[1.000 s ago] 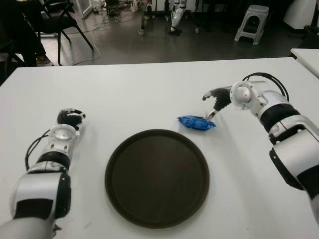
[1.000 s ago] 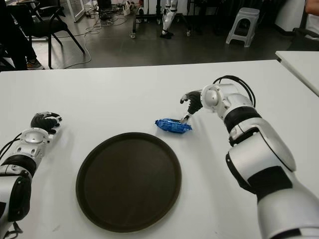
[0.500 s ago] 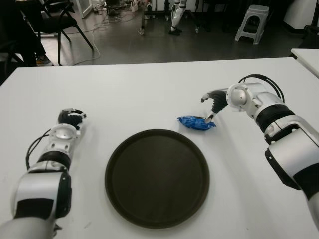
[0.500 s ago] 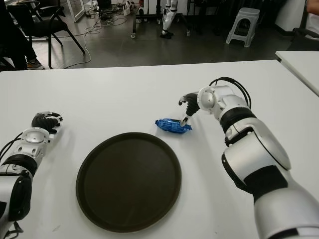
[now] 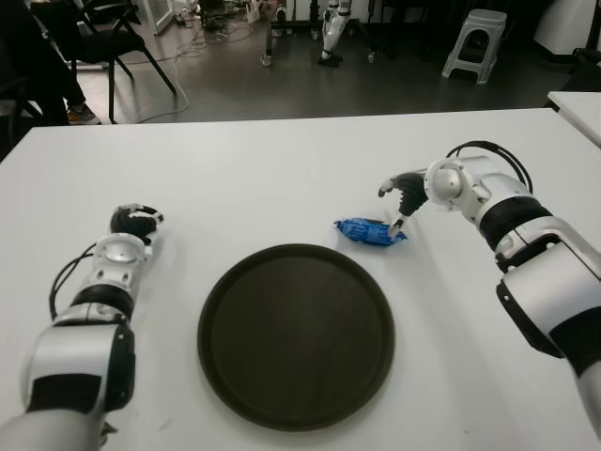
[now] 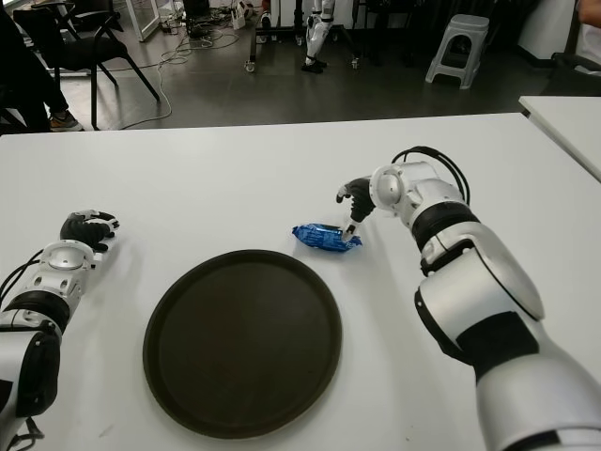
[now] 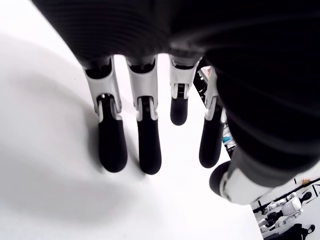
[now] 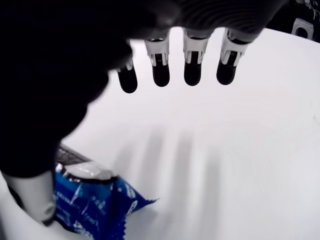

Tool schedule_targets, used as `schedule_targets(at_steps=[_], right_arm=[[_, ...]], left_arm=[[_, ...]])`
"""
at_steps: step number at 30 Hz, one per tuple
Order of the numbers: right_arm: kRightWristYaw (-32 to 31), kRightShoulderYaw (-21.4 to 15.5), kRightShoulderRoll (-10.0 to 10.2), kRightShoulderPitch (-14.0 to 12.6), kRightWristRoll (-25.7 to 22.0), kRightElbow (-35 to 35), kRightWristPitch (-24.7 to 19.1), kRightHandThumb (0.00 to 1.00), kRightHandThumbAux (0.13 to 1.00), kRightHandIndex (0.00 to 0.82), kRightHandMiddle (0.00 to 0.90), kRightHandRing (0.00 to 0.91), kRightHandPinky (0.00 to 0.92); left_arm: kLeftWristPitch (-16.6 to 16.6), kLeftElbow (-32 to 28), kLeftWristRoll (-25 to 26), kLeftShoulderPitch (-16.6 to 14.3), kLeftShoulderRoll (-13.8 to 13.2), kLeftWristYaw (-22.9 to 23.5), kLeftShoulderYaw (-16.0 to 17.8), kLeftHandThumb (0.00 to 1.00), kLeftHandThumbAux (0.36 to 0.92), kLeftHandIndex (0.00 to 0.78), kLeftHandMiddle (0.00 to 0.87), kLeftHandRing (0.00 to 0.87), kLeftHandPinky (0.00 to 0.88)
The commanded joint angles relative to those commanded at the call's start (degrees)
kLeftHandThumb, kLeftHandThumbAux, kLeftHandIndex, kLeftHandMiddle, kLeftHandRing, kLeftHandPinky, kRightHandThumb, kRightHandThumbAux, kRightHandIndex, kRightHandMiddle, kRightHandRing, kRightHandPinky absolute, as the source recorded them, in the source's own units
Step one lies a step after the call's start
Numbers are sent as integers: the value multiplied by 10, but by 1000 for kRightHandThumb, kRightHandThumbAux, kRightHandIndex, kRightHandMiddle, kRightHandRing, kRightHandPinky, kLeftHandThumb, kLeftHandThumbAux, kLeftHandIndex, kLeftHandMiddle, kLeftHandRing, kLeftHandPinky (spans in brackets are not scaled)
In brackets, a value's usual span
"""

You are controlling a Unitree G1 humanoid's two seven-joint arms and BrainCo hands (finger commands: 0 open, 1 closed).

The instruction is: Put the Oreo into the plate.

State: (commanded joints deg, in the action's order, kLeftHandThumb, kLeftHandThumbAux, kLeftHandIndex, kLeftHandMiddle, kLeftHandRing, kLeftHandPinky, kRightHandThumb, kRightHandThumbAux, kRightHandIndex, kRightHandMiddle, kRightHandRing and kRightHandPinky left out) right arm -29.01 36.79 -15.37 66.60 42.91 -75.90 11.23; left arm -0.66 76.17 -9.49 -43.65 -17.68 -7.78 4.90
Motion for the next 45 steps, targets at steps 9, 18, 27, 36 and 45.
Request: schedule_targets(at_steps=[9, 18, 27, 36, 45], right_arm=[[1, 4, 7, -1, -1, 5, -10, 0, 658, 0, 0, 0, 0], [5, 1, 14, -4, -5, 12, -2, 0, 667, 0, 0, 0, 0], [-10, 15, 19, 3, 2, 28, 18, 0, 682, 0, 0, 0, 0], [-18, 15, 27, 0, -3, 35, 19, 0, 688, 0, 0, 0, 0], [5, 9, 37, -11, -9, 31, 25, 0, 700, 0, 0, 0, 0]], left_arm=[[3, 0, -3, -2, 0, -1, -3, 670, 728, 397, 142, 168, 213], [5, 0, -1, -2, 1, -6, -4, 672, 728, 397, 132, 169, 225], [3, 0, 7, -1, 2, -3, 4, 674, 726, 397, 129, 160, 198], [6, -1, 6, -4, 2, -3, 3, 675, 726, 398, 132, 159, 204], [4, 0, 8, -2, 2, -1, 5, 674, 727, 397, 116, 143, 188]])
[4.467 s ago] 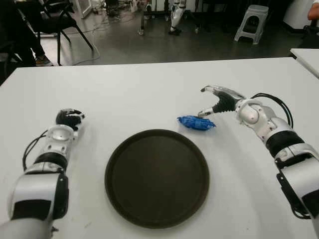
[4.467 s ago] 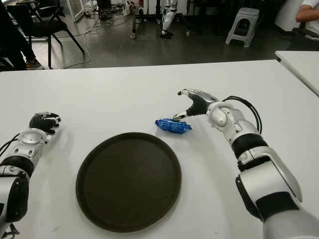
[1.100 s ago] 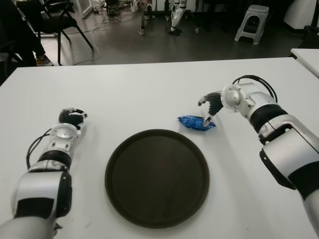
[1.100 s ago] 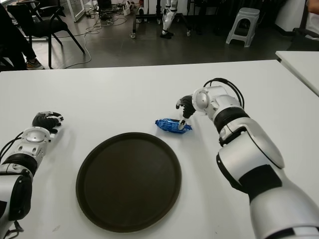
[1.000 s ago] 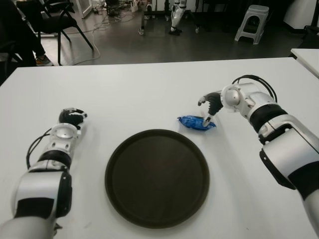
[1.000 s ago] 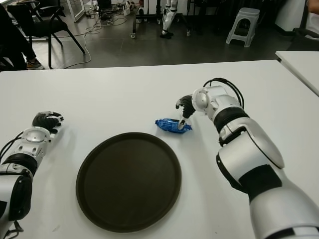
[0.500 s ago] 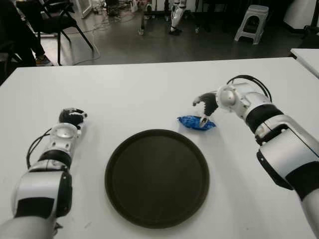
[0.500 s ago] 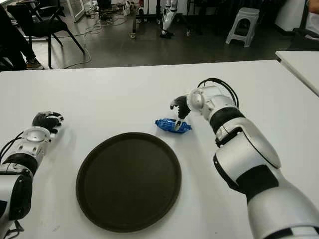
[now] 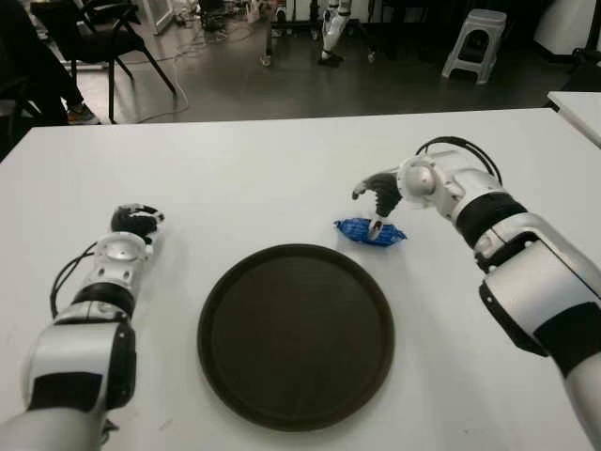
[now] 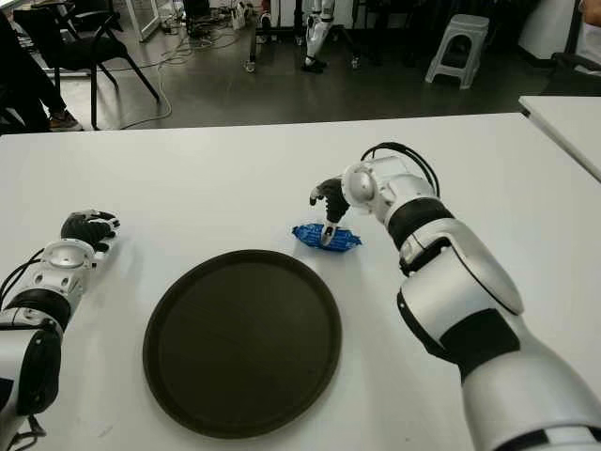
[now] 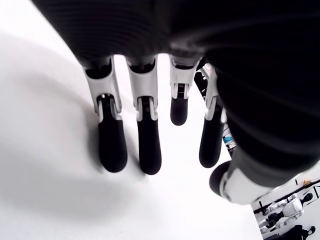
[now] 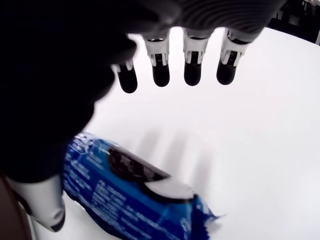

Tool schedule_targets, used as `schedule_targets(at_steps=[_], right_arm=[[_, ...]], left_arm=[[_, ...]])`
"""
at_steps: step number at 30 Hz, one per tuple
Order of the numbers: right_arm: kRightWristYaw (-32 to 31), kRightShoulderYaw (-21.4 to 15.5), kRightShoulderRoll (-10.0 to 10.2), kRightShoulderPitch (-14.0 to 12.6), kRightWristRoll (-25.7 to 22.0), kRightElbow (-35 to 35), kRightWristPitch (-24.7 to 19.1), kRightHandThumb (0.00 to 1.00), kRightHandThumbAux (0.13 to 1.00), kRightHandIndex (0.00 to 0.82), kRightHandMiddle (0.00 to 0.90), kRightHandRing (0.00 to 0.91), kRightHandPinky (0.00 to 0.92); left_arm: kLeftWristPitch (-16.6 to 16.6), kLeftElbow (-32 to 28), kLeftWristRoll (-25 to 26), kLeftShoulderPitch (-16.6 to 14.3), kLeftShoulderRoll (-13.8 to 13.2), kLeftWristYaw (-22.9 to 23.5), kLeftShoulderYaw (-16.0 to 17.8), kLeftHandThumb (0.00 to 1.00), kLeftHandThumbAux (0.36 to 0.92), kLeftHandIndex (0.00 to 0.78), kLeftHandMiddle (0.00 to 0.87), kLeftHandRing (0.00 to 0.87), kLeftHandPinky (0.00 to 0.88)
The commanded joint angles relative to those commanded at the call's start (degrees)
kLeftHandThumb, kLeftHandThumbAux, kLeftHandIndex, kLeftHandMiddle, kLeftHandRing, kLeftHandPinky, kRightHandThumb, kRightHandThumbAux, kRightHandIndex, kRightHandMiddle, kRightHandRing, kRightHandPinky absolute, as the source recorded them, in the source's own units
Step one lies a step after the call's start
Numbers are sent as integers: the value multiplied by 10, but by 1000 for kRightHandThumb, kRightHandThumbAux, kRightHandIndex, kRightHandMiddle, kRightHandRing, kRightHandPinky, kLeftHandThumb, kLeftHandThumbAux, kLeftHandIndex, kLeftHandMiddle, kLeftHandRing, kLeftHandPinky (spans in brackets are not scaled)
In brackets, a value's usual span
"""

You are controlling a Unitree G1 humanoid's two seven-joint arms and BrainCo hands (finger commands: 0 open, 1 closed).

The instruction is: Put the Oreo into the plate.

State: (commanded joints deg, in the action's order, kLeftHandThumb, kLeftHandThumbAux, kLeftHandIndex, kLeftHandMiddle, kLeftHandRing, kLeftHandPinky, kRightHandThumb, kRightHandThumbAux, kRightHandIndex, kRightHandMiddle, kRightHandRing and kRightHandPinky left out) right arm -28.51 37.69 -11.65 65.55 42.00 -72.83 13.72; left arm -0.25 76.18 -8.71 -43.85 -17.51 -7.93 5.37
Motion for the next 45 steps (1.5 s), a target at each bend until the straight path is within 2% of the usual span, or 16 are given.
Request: schedule_targets(at_steps=[10, 22, 27, 45], right_arm=[[-9, 16, 9, 12, 16, -11, -10, 0, 715, 0, 0, 0, 0], [-3, -1, 4, 1, -4, -11, -5, 0, 738, 0, 0, 0, 0], [-16, 1, 4, 8, 1, -13, -13, 0, 743, 0, 0, 0, 0], [-8, 12, 1, 4, 11, -18, -29, 0, 698, 0, 0, 0, 0]], left_arm=[[0, 0, -5, 0, -1, -1, -5, 673, 727, 397, 109, 142, 206], [2, 0, -7, 0, -4, 2, -9, 673, 727, 398, 110, 136, 182], [-3, 0, -6, 1, -4, 2, -8, 674, 727, 397, 120, 147, 193], [-4, 1, -8, 4, -7, 1, -10, 670, 727, 397, 115, 142, 191]])
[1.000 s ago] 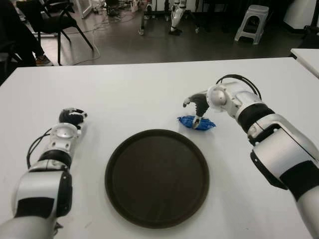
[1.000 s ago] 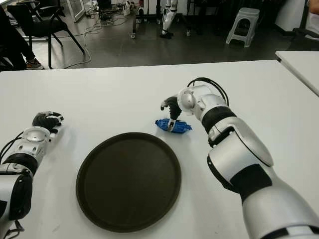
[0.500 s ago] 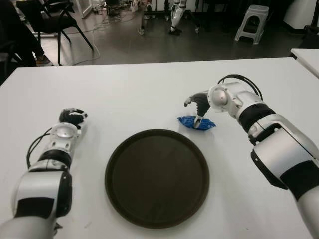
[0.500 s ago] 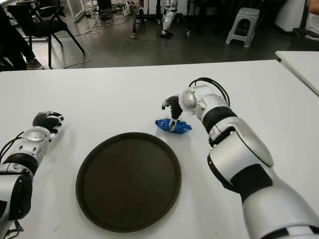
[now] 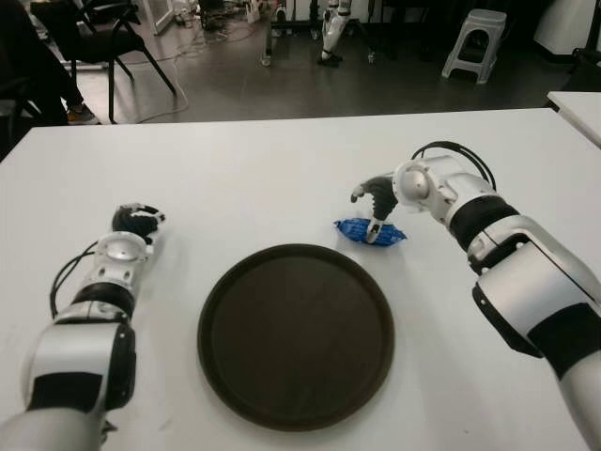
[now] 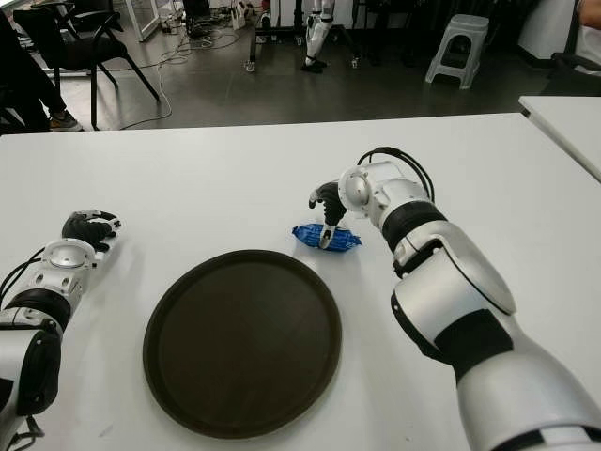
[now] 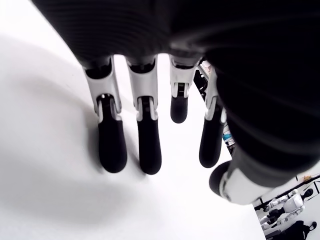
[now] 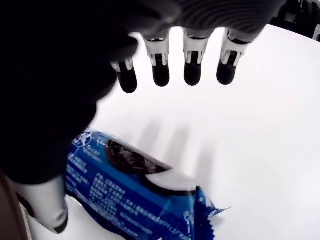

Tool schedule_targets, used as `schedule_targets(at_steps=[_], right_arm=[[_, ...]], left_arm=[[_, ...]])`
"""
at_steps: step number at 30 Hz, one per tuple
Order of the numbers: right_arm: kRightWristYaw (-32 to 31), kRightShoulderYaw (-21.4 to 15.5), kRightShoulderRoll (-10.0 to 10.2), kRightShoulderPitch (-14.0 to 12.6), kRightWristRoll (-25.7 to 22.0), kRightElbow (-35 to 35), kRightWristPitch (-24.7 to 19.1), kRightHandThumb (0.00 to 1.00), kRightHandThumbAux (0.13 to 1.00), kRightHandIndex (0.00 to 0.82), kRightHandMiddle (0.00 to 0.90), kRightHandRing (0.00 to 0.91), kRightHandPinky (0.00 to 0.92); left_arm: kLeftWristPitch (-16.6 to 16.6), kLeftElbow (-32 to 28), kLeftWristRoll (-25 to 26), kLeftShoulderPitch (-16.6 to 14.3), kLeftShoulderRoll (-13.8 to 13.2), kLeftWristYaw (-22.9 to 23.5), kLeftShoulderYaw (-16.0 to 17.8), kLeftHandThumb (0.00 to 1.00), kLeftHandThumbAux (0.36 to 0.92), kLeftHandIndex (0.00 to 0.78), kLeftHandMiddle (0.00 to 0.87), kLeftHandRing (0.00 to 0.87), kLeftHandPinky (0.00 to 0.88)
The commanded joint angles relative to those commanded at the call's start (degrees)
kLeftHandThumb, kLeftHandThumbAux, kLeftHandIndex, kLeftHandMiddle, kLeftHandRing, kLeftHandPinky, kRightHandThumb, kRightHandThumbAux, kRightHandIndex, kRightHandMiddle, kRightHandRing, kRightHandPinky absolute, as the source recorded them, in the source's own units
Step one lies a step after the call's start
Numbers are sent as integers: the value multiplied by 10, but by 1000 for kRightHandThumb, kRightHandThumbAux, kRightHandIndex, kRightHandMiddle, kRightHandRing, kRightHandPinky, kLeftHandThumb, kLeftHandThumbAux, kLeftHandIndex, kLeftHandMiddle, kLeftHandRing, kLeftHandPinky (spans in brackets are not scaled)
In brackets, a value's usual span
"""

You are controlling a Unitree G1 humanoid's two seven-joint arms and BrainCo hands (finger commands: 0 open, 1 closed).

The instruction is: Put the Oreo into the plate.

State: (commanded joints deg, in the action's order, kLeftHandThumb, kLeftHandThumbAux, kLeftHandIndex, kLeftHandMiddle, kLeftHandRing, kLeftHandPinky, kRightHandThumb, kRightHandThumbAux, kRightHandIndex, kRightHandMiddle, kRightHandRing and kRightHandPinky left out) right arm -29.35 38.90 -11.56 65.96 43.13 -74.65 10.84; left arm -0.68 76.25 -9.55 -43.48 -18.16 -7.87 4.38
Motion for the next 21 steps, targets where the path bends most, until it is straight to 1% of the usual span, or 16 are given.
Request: schedule_targets(at_steps=[6, 11, 15, 21], right_arm=[[-2, 7, -1, 1, 6, -1, -6, 0, 682, 0, 0, 0, 0], [1, 10, -1, 0, 6, 0, -7, 0, 674, 0, 0, 0, 0], [11, 12, -2, -3, 7, -1, -12, 0, 668, 0, 0, 0, 0], [10, 10, -3, -3, 5, -1, -10, 0, 666, 0, 0, 0, 0]], left_arm=[[-4, 0, 1, 1, -1, 3, 1, 671, 727, 397, 118, 145, 191], [-5, 0, 2, 1, -1, 2, 3, 672, 726, 398, 123, 154, 209], [3, 1, 0, -2, 0, -4, 3, 671, 726, 398, 124, 157, 214], [2, -1, 1, -2, 1, -5, 3, 671, 726, 397, 125, 160, 218]])
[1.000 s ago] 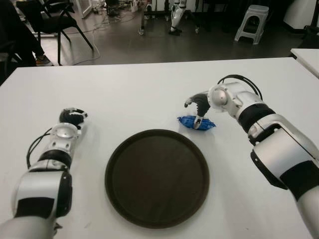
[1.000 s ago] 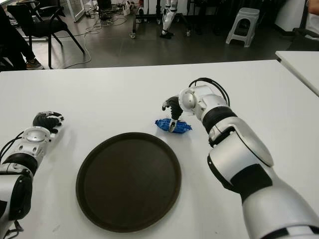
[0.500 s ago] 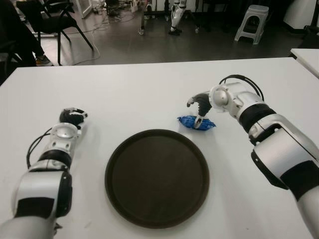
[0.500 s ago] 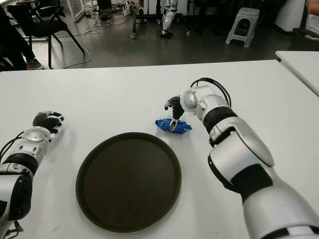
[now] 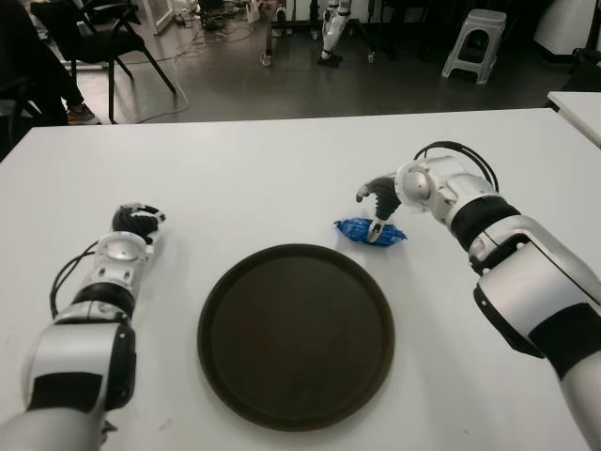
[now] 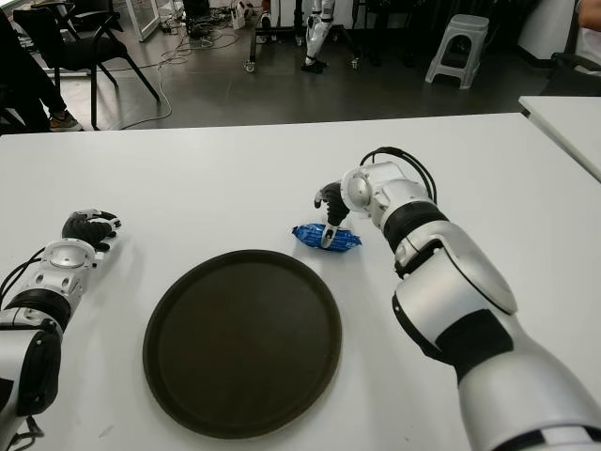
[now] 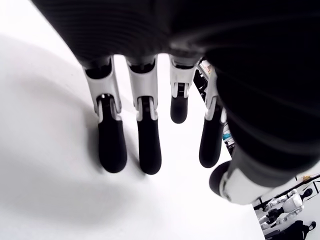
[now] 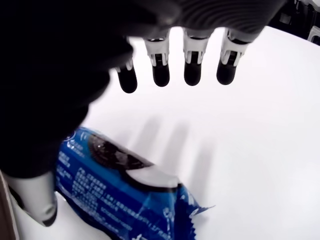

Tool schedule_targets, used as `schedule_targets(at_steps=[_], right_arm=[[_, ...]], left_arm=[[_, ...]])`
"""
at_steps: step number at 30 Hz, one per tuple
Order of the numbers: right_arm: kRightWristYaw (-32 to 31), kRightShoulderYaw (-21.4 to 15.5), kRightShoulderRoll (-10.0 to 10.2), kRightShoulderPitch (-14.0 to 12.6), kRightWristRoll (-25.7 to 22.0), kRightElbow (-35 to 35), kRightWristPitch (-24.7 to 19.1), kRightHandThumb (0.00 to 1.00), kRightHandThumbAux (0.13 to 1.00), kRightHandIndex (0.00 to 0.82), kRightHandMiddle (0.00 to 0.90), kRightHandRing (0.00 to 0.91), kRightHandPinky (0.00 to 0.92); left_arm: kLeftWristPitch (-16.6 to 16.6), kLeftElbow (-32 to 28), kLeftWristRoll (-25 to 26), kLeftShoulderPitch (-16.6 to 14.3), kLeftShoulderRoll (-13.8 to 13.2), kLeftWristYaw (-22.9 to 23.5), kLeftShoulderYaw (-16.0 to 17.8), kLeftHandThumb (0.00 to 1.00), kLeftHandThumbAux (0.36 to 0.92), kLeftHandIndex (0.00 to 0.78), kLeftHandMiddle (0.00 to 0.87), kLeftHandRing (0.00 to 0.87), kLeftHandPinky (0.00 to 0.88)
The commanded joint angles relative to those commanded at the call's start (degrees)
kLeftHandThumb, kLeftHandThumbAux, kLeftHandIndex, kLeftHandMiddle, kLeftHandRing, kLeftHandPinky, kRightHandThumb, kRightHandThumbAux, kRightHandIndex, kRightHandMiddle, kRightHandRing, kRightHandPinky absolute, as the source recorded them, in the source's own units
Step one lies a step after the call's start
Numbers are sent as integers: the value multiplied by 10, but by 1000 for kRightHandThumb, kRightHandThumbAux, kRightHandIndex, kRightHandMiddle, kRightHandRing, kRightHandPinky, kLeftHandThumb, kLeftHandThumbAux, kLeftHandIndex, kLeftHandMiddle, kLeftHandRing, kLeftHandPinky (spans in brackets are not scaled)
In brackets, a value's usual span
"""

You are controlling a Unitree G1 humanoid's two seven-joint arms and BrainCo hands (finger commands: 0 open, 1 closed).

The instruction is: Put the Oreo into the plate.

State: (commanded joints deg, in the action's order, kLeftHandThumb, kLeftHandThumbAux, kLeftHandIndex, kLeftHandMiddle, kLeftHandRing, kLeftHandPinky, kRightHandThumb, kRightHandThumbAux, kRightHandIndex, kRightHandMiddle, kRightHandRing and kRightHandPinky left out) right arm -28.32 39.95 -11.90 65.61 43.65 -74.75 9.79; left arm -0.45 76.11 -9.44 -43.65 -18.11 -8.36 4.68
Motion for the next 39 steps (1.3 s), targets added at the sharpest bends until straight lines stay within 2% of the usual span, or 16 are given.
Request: schedule_targets(at_steps=[9, 22, 39], right_arm=[[7, -3, -2, -9, -3, 2, 6, 0, 673, 0, 0, 0, 0], [5, -7, 2, -16, -7, -3, 1, 0, 730, 0, 19, 0, 0], [3, -13, 5, -24, -11, -2, 10, 0, 748, 0, 13, 0, 0]], left_arm=[[0, 2, 1, 1, -1, 4, 1, 673, 726, 398, 126, 148, 194], [-4, 2, 0, 1, -2, 10, 0, 672, 727, 397, 110, 129, 159], [-1, 1, 1, 1, 0, 4, 2, 674, 727, 397, 118, 137, 159]])
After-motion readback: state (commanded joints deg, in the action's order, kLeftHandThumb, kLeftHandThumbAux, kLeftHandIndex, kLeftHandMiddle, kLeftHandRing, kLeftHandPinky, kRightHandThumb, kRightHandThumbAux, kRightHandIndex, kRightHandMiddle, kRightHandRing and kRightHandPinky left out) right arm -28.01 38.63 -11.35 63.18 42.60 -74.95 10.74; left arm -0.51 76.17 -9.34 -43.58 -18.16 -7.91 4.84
